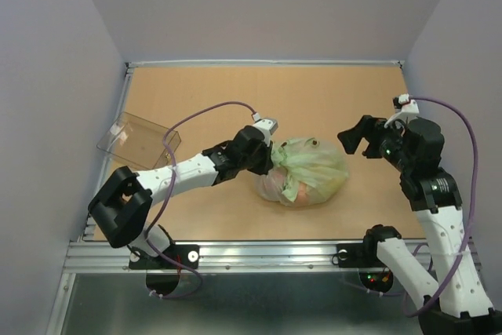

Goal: Untie the knot of the plastic bag and take out the fruit

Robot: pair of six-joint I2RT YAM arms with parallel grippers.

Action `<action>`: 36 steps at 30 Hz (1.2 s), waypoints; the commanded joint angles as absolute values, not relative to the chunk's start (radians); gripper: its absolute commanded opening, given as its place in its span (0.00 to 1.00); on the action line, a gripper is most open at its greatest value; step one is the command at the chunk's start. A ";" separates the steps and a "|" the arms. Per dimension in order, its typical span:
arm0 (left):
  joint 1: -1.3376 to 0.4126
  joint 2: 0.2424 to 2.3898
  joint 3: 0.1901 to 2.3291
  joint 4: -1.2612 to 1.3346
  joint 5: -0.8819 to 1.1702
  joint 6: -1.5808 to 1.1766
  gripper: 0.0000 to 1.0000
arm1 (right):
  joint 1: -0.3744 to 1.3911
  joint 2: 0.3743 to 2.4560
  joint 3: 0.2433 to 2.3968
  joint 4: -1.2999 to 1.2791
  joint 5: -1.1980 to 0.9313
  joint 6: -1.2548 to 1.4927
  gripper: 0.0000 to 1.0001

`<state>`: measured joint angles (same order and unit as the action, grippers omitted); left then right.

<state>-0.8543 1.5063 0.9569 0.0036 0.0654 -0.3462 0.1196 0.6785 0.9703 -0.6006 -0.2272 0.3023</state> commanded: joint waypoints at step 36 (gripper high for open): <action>-0.648 1.397 0.928 0.040 0.024 -0.411 0.00 | 0.580 1.220 0.997 -0.318 0.262 0.221 0.01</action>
<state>-0.7853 1.4460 0.9558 0.0624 0.0372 -0.3851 0.5835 1.3113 0.9863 -0.3763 0.0498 0.2150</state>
